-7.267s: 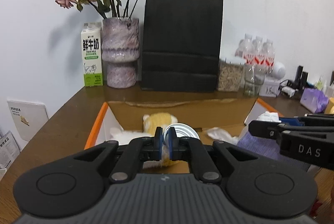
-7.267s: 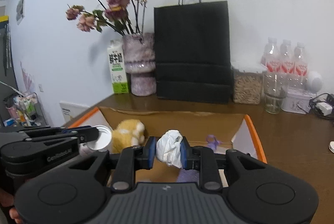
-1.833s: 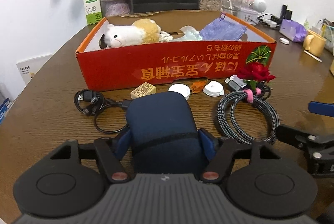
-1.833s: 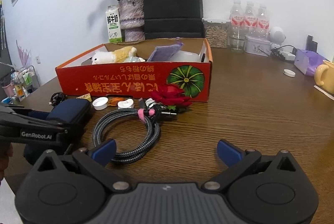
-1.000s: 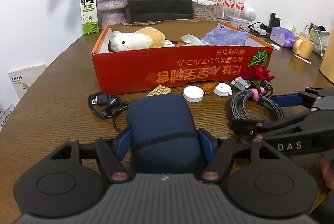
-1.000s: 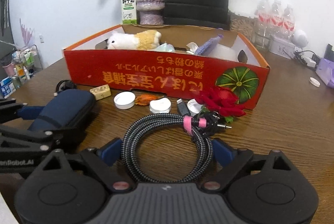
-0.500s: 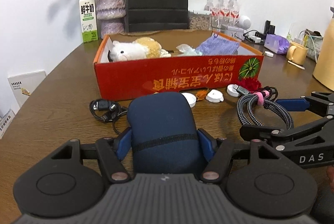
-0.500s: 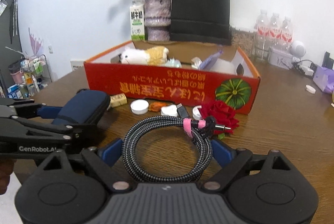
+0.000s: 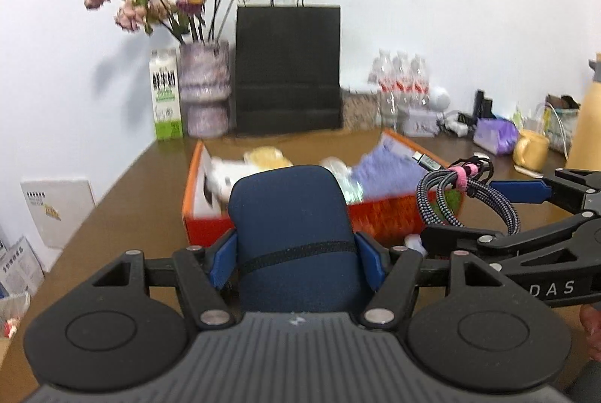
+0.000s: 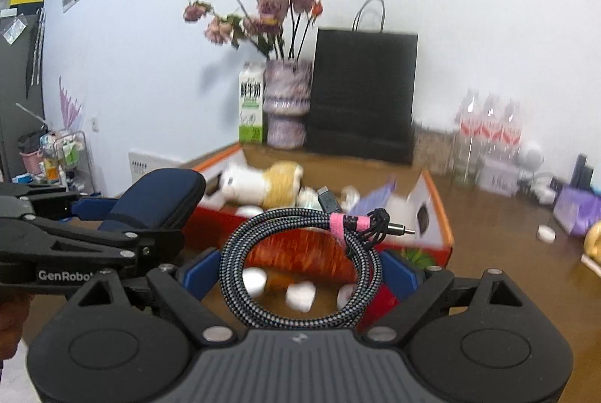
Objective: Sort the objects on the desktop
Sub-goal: 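Carry the navy pouch and braided cable into the box and open both tools, then withdraw both tools from the box back over the table, then grasp the black cable with the left tool while the right tool grasps the red rose, then lift the black cable and red rose off the table with both tools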
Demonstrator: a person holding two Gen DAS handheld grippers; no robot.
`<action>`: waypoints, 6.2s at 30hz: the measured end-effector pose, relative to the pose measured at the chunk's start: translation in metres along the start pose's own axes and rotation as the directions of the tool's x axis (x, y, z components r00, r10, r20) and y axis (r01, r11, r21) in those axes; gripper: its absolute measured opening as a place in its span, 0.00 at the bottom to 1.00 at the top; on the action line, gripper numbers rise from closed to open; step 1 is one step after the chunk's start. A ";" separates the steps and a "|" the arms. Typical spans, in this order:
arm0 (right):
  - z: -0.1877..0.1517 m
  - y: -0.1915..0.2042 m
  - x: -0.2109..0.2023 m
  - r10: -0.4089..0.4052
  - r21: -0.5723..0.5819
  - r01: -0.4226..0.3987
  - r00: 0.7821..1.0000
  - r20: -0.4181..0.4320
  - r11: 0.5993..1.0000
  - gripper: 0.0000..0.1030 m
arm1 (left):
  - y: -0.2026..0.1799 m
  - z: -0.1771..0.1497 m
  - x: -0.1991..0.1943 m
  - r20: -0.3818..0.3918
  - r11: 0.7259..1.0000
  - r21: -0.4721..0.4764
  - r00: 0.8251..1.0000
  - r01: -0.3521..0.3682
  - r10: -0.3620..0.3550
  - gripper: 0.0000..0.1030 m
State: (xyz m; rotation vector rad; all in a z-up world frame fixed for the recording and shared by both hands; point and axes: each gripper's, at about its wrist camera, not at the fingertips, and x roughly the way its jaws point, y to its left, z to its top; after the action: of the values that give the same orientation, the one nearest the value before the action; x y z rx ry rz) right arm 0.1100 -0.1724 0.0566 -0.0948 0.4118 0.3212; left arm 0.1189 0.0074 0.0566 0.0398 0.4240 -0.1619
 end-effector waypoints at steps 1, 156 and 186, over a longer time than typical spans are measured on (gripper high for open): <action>0.007 -0.002 0.003 -0.003 0.000 0.003 1.000 0.012 1.000 0.88 | 0.002 0.006 0.004 0.014 1.000 -0.007 1.000 -0.006 0.007 0.65; -0.046 -0.060 0.091 -0.100 0.092 0.125 0.965 -0.242 0.988 0.68 | 0.099 -0.041 0.078 -0.183 0.984 -0.148 0.980 -0.101 0.074 0.24; -0.042 -0.057 0.048 -0.060 0.119 0.076 0.989 -0.135 0.990 0.37 | 0.079 -0.027 0.034 -0.061 0.990 -0.111 0.995 -0.090 0.084 0.03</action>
State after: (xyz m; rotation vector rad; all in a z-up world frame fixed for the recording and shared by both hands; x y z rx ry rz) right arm 0.1546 -0.2188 0.0001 -0.0087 0.5564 0.2221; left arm 0.1518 0.0823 0.0181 -0.0491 0.4862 -0.0508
